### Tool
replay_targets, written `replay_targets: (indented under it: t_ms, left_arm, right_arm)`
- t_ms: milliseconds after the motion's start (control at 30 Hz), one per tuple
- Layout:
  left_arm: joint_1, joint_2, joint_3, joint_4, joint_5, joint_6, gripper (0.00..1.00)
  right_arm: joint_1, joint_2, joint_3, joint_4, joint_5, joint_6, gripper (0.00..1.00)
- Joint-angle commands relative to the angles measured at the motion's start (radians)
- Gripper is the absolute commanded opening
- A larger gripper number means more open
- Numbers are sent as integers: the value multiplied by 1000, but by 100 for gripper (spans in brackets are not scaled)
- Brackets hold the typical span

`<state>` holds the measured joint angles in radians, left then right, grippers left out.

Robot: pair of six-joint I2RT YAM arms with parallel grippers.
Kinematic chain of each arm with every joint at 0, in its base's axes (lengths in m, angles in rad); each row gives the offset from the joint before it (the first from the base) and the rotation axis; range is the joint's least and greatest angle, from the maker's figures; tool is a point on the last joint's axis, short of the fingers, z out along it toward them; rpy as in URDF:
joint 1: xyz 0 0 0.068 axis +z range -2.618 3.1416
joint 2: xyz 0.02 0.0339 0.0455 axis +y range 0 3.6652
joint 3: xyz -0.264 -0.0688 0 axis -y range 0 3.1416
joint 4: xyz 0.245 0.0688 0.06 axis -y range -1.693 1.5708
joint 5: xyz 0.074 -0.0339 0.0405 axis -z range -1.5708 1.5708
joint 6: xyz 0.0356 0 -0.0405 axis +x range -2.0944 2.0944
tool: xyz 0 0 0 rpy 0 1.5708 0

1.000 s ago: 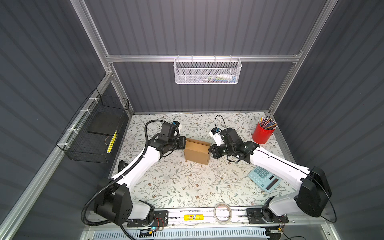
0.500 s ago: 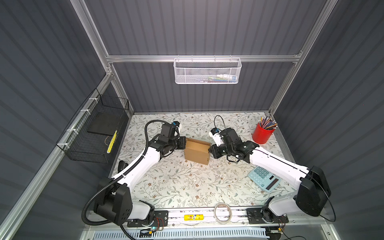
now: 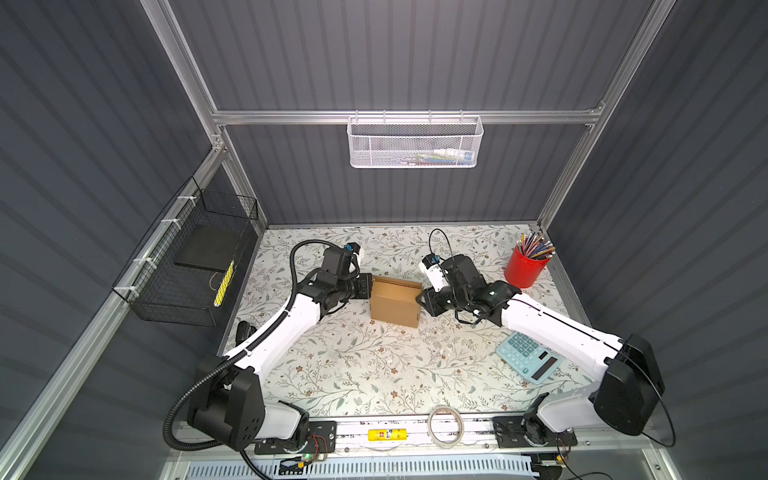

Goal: Fold the paper box

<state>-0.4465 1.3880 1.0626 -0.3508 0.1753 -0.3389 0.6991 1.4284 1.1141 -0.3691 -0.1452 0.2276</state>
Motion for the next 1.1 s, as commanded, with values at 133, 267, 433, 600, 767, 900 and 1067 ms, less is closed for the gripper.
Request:
replay_targets:
  t_ms: [133, 267, 433, 600, 767, 900, 1067]
  left_arm:
    - [-11, 7, -30, -118, 4, 25, 0]
    - [-11, 6, -29, -119, 4, 28, 0]
    - [-11, 2, -29, -124, 4, 32, 0]
    - [-11, 3, -31, -122, 6, 33, 0]
    - [-11, 4, -27, -122, 10, 37, 0]
    - [-11, 3, -24, -126, 13, 41, 0]
    - [-11, -3, -27, -128, 16, 44, 0]
  right_arm:
    - [-2, -42, 40, -48, 42, -32, 44]
    - [-3, -67, 49, -72, 58, -80, 50]
    - [-2, -108, 45, -93, 86, -193, 58]
    - [8, -136, 34, -93, 93, -337, 63]
    - [35, -137, 17, -80, 166, -468, 67]
    - [48, -134, -1, -62, 193, -537, 72]
    - [56, -124, -9, -52, 202, -585, 76]
